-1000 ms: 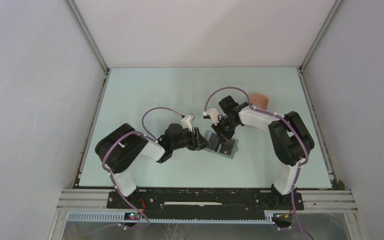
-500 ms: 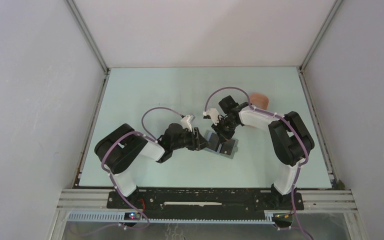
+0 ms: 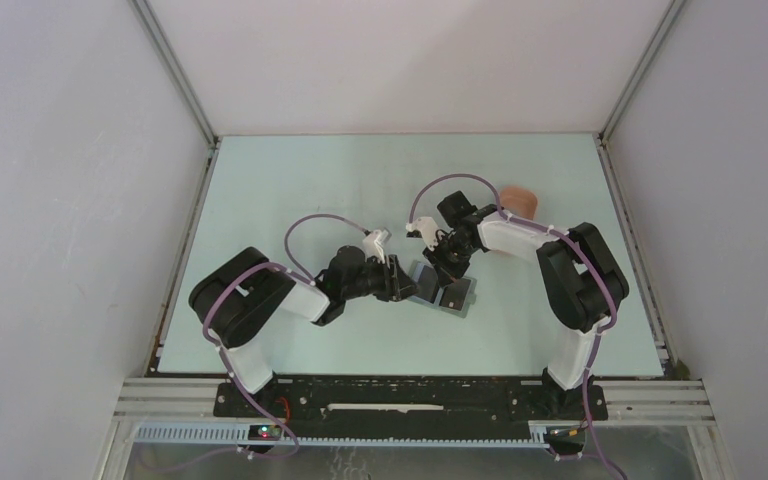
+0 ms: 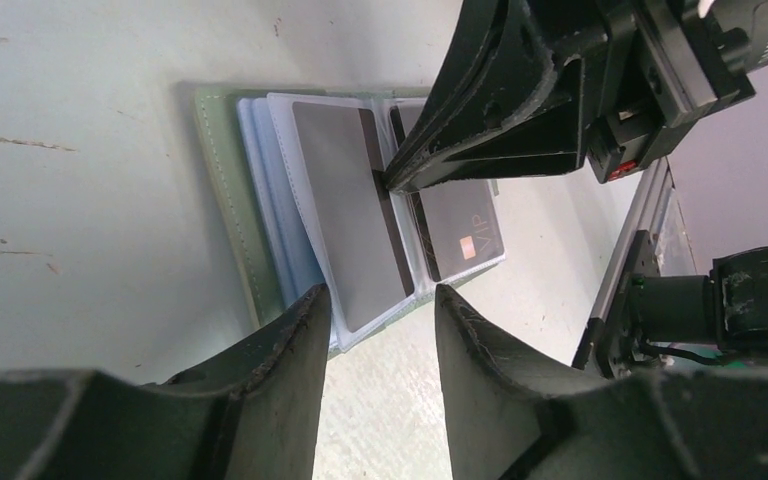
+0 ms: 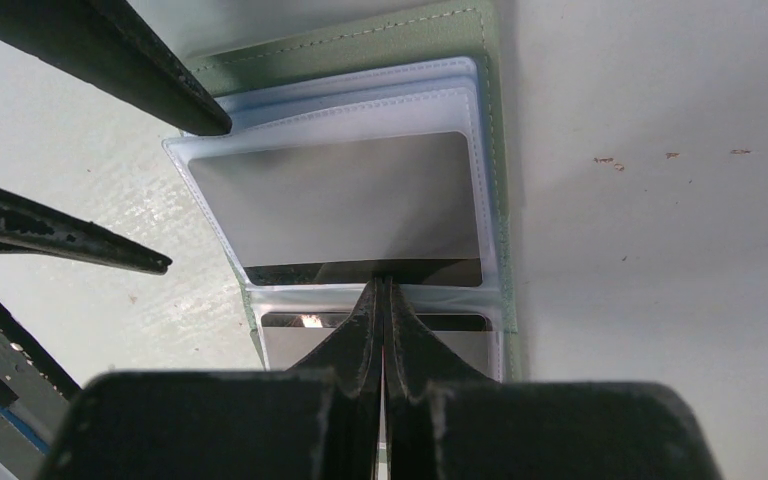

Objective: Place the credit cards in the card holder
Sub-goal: Turn over the card slot in the card holder.

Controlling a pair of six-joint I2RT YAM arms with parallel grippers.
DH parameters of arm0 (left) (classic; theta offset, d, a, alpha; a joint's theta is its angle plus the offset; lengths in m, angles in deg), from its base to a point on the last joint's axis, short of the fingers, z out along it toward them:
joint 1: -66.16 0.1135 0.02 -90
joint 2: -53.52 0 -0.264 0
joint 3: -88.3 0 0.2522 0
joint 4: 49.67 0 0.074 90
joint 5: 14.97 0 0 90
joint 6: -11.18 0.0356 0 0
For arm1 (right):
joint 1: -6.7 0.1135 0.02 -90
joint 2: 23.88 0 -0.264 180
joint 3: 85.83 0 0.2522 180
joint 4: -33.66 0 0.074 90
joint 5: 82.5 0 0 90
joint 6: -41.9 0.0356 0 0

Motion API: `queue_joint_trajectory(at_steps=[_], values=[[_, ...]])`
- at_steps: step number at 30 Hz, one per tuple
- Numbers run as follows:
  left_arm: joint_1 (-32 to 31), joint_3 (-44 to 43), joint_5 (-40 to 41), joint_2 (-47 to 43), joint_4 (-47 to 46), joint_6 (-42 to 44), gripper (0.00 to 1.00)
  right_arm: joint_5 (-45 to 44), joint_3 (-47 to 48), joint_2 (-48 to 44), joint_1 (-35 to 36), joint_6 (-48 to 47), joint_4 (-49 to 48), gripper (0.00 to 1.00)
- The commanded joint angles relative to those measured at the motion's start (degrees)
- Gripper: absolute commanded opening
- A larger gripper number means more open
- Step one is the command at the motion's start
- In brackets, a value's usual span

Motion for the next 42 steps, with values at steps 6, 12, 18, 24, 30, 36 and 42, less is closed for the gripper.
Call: queue_joint_trajectory(at_steps=[6,12,18,24,30,36,42], values=[[-0.7,-3.68,-4.88,-0.31,-4.99,-3.21,0.47,2.04,1.62,-1.99,-0.94,0.55,0.06,0.0],[-1.26,-4.82,-6.26,0.65,-6.4,-4.71,0.47,5.73,1.62,-4.42,-2.67,0.36,0.69,0.04],[-2.28,-6.01,-6.5,2.07,-7.41,-5.85,0.47,9.33,1.71,-6.99,-4.35,-0.94,2.3,0.09],[-3.25,-7.37,-6.49,3.01,-6.53,-5.96,0.48,12.78,2.91,-10.48,-8.14,-3.49,6.89,0.15],[-5.78,-10.81,-6.95,5.11,-4.33,-5.97,0.49,16.53,2.92,-15.37,-14.0,-4.03,8.64,0.15],[-10.82,-19.04,-7.3,11.63,0.58,-6.67,0.52,19.62,2.83,-20.92,-20.24,-3.63,9.76,0.16],[-11.42,-18.14,-5.01,6.15,2.75,-3.62,0.52,23.66,2.23,-26.1,-26.29,-3.5,10.02,0.16]])
